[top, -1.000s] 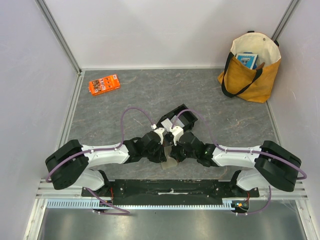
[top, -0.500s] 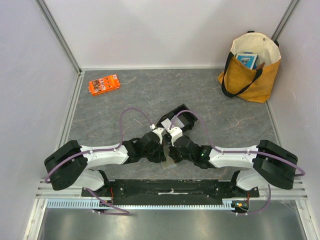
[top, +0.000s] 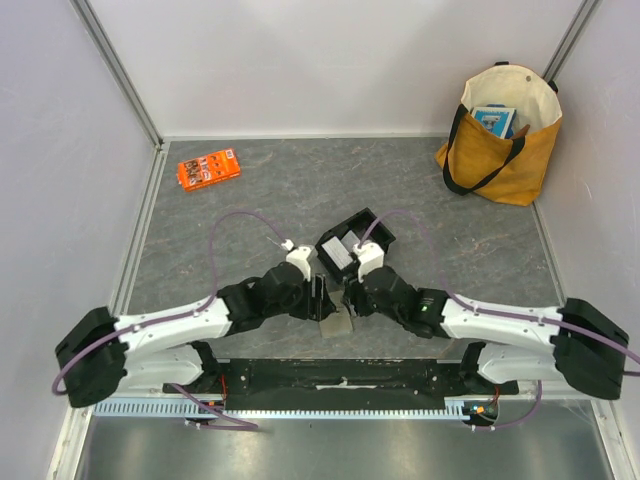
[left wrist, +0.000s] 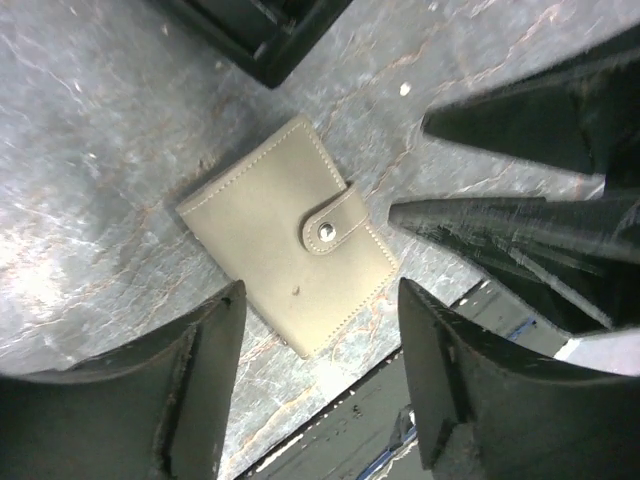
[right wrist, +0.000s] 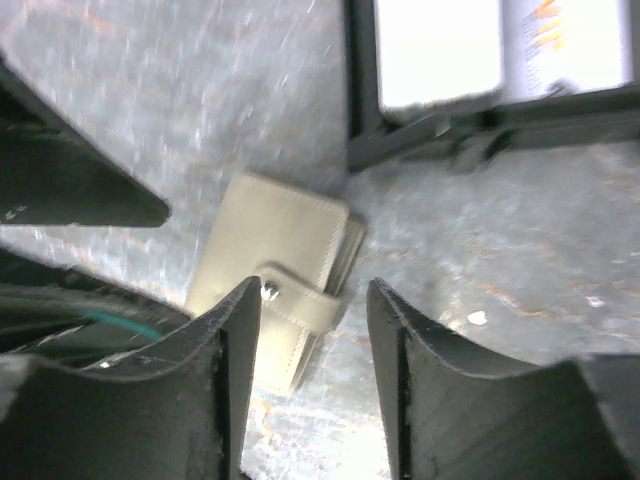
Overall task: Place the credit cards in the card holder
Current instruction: Close the card holder at the center of the board, then reset both arms
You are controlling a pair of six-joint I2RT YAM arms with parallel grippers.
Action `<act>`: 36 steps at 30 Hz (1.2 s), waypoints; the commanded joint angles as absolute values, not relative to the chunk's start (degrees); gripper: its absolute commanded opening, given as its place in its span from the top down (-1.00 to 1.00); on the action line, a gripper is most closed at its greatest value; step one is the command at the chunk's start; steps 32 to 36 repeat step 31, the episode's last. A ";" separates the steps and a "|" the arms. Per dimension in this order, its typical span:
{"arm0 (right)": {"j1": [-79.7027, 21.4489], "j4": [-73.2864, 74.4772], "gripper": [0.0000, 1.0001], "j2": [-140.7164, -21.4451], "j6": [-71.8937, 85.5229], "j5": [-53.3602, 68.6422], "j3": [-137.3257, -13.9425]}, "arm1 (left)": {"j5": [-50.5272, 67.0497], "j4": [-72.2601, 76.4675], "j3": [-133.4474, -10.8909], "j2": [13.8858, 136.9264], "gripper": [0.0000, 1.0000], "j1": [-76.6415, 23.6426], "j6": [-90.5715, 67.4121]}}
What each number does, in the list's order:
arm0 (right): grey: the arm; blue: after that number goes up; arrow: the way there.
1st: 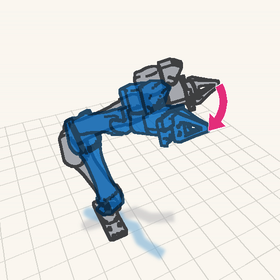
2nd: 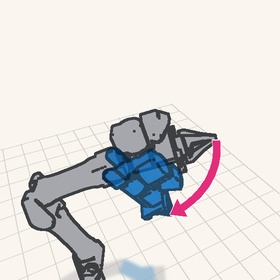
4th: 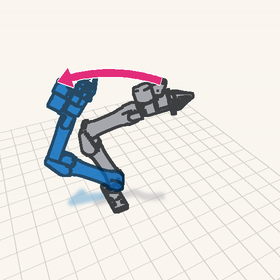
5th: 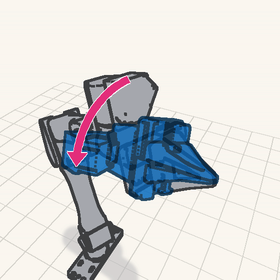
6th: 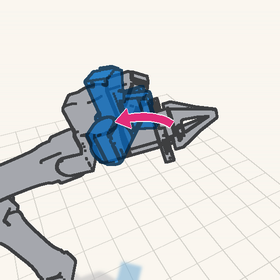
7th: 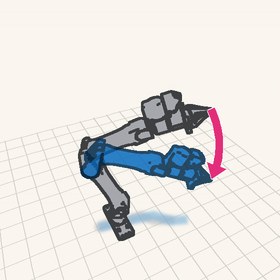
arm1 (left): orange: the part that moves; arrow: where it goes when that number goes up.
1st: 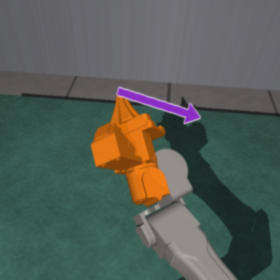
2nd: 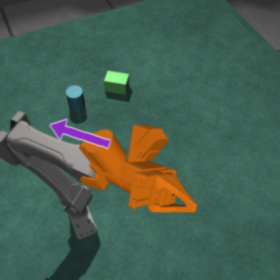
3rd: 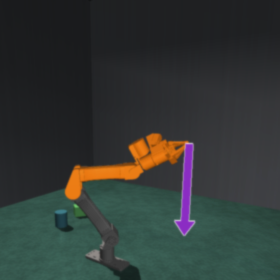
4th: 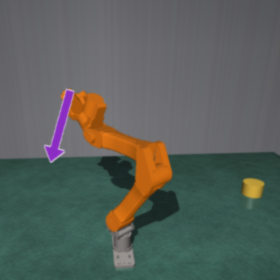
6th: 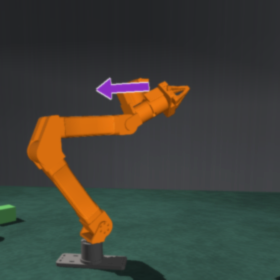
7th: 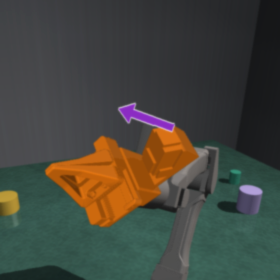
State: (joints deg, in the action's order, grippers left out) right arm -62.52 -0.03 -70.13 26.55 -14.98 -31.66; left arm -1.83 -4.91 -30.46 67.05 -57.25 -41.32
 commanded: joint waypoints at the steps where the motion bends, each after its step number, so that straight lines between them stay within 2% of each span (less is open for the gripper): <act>1: -58.55 1.57 -0.30 -63.12 29.79 -22.84 -33.14 | -11.41 -9.91 -32.52 59.17 -0.53 -57.39 -41.74; 2: -57.23 1.93 -0.49 -61.54 30.66 -23.46 -32.09 | -13.17 -11.93 -32.61 57.50 -0.70 -57.31 -42.18; 5: -51.43 5.17 -0.75 -55.12 33.74 -26.97 -29.45 | -18.44 -16.16 -32.34 53.54 -0.75 -55.64 -43.06; 7: -48.70 7.81 -0.96 -50.12 34.63 -31.00 -27.96 | -18.64 -18.18 -31.64 51.16 -0.76 -51.09 -43.24; 10: -43.26 11.06 -0.96 -45.97 34.11 -34.37 -27.68 | -8.83 -18.37 -29.28 47.82 -0.78 -37.75 -42.72; 13: -34.49 13.18 -0.96 -47.36 31.13 -30.60 -29.79 | -4.05 -17.93 -27.16 45.01 -0.79 -28.23 -41.75; 17: -18.67 14.06 -0.96 -54.83 27.78 -16.92 -33.48 | -5.71 -20.74 -28.56 45.96 -0.81 -26.63 -41.75; 20: -9.16 11.96 -0.96 -59.05 26.72 -12.13 -34.62 | -6.76 -22.32 -29.62 48.77 -0.82 -26.63 -43.06; 24: -7.73 7.74 -0.96 -61.69 25.66 -22.64 -34.37 | -9.05 -23.03 -29.88 50.80 -0.83 -26.54 -43.59; 31: -7.73 -11.92 -0.96 -65.12 15.75 -36.46 -28.58 | -12.64 -21.97 -30.41 51.42 -0.85 -26.54 -43.15; 36: -7.73 -11.92 -0.96 -65.12 15.75 -36.46 -28.58 | -12.64 -21.97 -30.41 51.42 -0.85 -26.54 -43.15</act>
